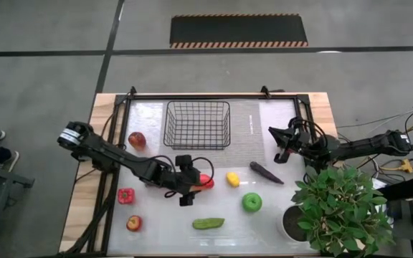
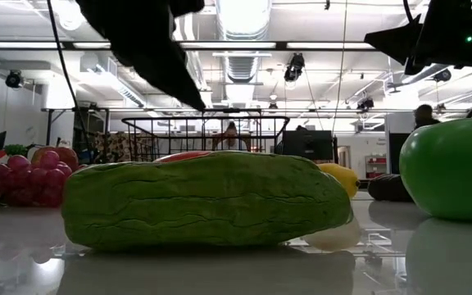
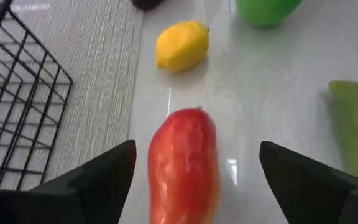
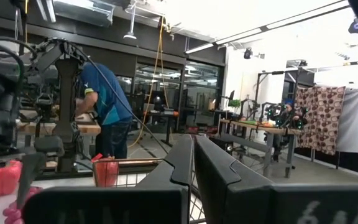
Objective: Build produce basket
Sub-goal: Put the mango into the wire basket
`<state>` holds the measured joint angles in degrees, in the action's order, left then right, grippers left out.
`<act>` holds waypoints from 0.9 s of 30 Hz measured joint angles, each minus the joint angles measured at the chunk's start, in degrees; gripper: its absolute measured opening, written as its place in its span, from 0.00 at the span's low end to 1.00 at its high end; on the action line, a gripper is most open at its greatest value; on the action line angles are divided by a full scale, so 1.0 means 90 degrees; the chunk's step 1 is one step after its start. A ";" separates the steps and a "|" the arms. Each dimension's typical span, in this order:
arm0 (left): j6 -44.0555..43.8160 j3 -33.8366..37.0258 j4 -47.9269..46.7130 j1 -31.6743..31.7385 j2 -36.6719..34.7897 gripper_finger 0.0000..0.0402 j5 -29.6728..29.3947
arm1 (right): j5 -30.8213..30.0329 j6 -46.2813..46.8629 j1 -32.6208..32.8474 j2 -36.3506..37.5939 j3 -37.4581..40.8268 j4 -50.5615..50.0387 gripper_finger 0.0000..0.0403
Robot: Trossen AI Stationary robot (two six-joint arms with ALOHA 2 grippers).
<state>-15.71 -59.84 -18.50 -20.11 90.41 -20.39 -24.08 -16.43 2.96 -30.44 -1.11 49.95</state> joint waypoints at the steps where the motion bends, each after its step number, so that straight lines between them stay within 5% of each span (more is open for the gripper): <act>1: 0.0003 0.0023 0.0053 0.0029 0.0028 0.81 0.0042 | 0.0001 0.0000 0.0000 0.0000 -0.0001 0.0000 0.02; 15: 0.0166 0.0695 0.1443 0.0506 0.0373 0.76 0.0780 | 0.0002 -0.0006 0.0000 0.0000 -0.0004 -0.0037 0.02; 27: 0.0118 0.0630 0.1389 0.0657 0.1123 0.76 0.0880 | 0.0000 0.0102 0.0000 -0.0002 -0.0009 -0.0117 0.02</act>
<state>-14.66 -54.17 -5.99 -14.20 100.52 -12.47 -24.07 -15.51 2.96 -30.46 -1.19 48.90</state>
